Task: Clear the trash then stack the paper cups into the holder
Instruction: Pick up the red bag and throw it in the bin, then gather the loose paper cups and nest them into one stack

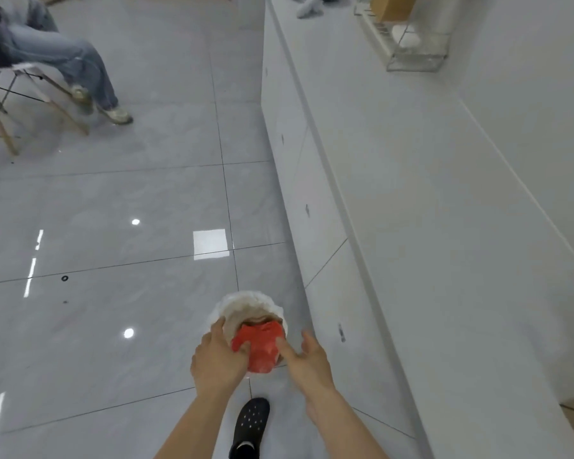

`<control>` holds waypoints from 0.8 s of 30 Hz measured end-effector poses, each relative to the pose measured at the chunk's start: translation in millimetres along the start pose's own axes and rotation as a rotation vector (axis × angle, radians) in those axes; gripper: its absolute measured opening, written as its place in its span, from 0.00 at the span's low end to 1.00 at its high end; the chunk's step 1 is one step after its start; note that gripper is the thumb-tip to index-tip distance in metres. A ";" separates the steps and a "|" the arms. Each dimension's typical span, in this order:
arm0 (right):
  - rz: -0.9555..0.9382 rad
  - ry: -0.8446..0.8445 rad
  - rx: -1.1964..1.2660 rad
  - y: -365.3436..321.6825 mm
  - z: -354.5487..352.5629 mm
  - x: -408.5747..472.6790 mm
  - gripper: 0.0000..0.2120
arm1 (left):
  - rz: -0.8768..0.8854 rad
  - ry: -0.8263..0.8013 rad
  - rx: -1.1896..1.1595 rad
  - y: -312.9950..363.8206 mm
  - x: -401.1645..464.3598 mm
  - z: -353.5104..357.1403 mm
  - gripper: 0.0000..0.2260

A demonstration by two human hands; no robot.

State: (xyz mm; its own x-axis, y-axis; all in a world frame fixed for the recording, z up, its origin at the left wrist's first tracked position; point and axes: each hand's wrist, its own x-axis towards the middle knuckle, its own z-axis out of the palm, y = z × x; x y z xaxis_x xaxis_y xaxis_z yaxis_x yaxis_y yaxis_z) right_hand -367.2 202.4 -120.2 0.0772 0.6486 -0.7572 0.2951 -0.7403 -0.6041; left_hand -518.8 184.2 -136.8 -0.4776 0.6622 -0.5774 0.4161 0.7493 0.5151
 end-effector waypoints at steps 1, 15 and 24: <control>-0.018 -0.001 -0.014 -2.8 -0.1 2.7 0.42 | 0.011 0.022 0.080 1.1 7.4 -5.2 0.33; -0.519 0.402 -0.844 -52.4 -76.4 -25.2 0.40 | 0.651 0.211 0.312 109.2 19.4 -49.0 0.37; -0.532 0.870 -0.933 -71.0 -205.2 -84.2 0.39 | 1.190 0.216 0.369 244.2 -47.3 3.9 0.38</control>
State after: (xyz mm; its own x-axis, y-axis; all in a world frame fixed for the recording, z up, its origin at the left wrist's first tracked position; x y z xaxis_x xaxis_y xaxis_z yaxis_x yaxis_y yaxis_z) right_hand -199.3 236.5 37.5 0.2175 0.9692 0.1155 0.9717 -0.2039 -0.1188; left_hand -391.5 335.9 13.8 0.2376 0.9378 0.2531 0.8480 -0.3273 0.4169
